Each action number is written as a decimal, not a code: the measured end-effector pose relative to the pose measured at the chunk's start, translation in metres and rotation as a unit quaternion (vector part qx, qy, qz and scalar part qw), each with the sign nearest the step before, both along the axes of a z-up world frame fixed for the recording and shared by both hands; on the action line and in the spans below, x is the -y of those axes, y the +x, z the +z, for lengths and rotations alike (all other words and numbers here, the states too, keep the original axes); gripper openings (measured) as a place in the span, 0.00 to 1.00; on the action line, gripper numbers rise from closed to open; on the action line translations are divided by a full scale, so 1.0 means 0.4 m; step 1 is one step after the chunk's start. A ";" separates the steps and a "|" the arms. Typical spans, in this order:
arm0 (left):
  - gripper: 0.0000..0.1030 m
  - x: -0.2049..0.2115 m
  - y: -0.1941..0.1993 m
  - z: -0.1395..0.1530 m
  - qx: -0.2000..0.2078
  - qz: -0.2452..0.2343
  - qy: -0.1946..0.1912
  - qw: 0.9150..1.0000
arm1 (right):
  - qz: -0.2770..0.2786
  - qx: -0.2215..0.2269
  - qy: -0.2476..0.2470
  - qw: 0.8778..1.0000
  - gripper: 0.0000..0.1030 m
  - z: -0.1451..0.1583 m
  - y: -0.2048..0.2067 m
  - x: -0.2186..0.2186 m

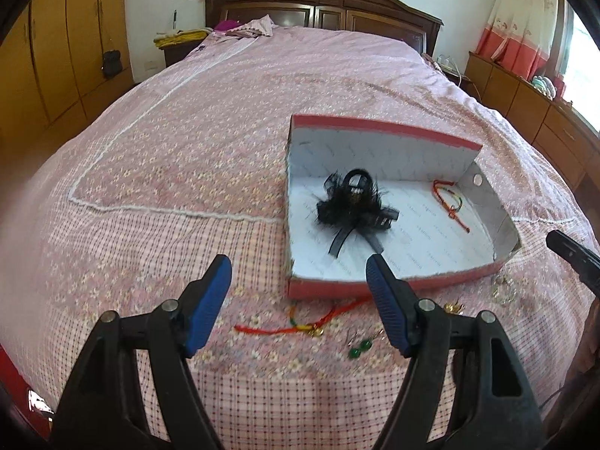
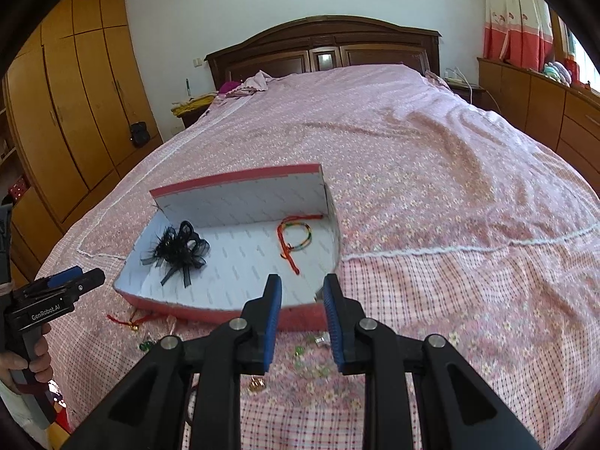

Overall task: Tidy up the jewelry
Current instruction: 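Withdraw both tools from the box toward the remaining jewelry, then grasp the rainbow-bead cord bracelet with the left tool while the right grasps the clear bead bracelet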

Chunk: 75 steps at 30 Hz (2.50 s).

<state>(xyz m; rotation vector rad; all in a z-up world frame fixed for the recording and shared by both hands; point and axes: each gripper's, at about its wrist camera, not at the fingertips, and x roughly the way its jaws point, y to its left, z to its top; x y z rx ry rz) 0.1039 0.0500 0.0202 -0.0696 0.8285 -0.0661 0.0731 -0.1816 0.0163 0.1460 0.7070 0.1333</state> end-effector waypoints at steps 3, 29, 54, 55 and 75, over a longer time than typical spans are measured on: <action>0.65 -0.005 -0.008 -0.019 -0.007 0.003 -0.001 1.000 | -0.004 -0.005 0.003 1.000 0.25 -0.012 -0.010 0.007; 0.42 0.065 -0.018 -0.149 -0.032 -0.049 0.021 0.998 | -0.027 -0.059 0.005 0.998 0.25 -0.133 -0.022 0.044; 0.00 0.047 -0.036 -0.147 -0.031 -0.082 0.005 0.996 | -0.016 -0.091 0.012 0.996 0.26 -0.195 0.018 0.032; 0.00 0.041 -0.041 -0.141 -0.028 -0.082 0.004 0.996 | -0.014 -0.092 0.012 0.996 0.26 -0.198 0.019 0.030; 0.00 0.007 -0.081 -0.049 0.012 -0.070 -0.014 0.997 | -0.006 -0.076 0.014 0.997 0.09 -0.200 -0.005 0.017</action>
